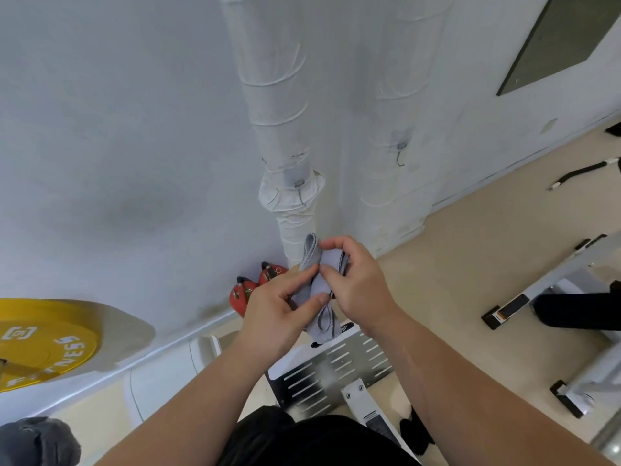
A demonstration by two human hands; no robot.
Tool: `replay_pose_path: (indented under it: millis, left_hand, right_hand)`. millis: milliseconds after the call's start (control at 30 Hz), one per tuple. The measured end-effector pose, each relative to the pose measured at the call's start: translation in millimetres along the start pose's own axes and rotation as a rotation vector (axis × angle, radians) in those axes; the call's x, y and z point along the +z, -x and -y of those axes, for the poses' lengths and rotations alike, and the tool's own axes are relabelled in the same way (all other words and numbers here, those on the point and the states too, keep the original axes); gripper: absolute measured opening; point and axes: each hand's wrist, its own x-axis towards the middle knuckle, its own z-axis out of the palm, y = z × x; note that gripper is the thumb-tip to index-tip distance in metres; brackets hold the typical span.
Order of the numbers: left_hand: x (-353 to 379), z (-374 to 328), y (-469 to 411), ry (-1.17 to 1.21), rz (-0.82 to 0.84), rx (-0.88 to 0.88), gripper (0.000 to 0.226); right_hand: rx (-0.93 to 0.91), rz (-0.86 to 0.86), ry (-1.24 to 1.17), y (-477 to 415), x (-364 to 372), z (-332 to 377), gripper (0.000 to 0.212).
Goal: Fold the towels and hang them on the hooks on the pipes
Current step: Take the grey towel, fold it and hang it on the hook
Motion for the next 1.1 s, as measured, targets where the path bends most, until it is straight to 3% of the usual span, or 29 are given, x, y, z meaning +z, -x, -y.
replay_pose_path:
  millis: [133,333,433,600,800,967,1000,1100]
  left_hand:
    - [-29,-2,-1,-0.014,0.02,0.027,0.065]
    - [-77,11,-15,-0.05,-0.009,0.078,0.08]
    - [-101,18,-19,-0.031,0.009,0.111,0.073]
    - [-119,25,-24,-0.336,-0.153,0.308,0.061]
    - [-129,27,-28,-0.319,-0.319,0.369,0.029]
    - [-139,16,-40,-0.195,-0.256,0.177,0.014]
    - [-141,12,-41,-0.152,-0.255,0.167,0.016]
    - [-146,0,-51,0.012,-0.121,0.088,0.026]
  right_hand:
    - [0.087,-0.047,-0.03,-6,27,16,0.03]
    - [0.271,-0.077,-0.313,-13,70,44,0.029]
    - [0.297,-0.094,-0.345,-13,85,57,0.039]
    - [0.342,-0.06,-0.421,-9,102,79,0.053]
    - [0.266,0.054,-0.305,-13,112,99,0.043]
    - [0.126,0.068,-0.011,-16,108,98,0.042]
    - [0.109,0.071,0.073,-18,104,95,0.047]
    - [0.097,0.192,0.189,-30,87,90,0.087]
